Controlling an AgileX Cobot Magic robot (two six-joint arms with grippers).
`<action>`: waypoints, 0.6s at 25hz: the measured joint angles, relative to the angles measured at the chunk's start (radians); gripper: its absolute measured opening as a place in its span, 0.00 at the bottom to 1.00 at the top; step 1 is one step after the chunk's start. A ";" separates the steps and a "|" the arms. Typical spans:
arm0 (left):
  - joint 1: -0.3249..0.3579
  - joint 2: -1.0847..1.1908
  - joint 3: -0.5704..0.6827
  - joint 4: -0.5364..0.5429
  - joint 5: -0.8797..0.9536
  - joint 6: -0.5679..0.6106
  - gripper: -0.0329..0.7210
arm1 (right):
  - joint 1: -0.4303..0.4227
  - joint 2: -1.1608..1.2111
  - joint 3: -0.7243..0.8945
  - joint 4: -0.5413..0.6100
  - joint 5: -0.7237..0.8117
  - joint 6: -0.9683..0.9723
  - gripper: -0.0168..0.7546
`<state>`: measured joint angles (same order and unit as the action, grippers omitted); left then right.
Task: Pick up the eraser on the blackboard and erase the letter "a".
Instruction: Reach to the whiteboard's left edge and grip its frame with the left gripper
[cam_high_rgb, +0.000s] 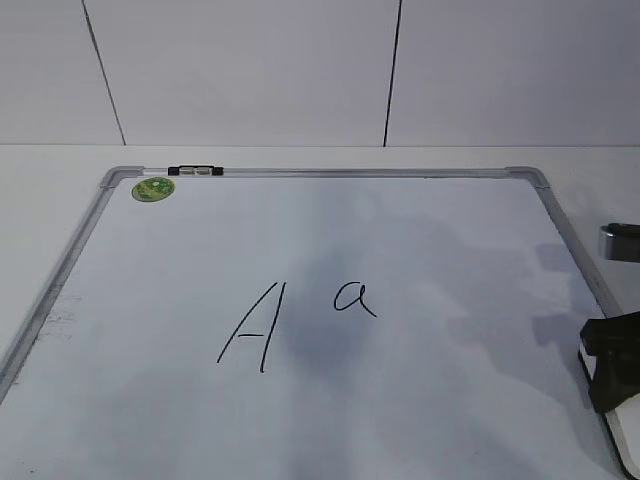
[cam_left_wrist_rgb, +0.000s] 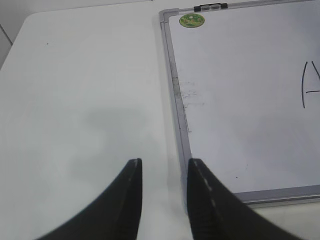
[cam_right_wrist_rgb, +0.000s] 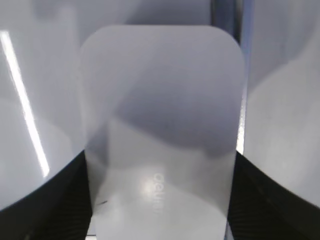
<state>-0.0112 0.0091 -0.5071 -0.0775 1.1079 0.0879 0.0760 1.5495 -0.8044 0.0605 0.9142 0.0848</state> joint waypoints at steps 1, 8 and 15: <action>0.000 0.000 0.000 0.000 0.000 0.000 0.35 | 0.000 -0.002 -0.005 0.002 0.005 0.000 0.75; 0.000 0.000 0.000 0.000 0.000 0.000 0.35 | 0.000 -0.070 -0.025 0.012 0.044 0.000 0.75; 0.000 0.000 0.000 0.000 0.000 0.000 0.35 | 0.031 -0.143 -0.044 0.084 0.105 -0.052 0.75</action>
<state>-0.0112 0.0091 -0.5071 -0.0775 1.1079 0.0879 0.1074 1.4066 -0.8480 0.1440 1.0188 0.0324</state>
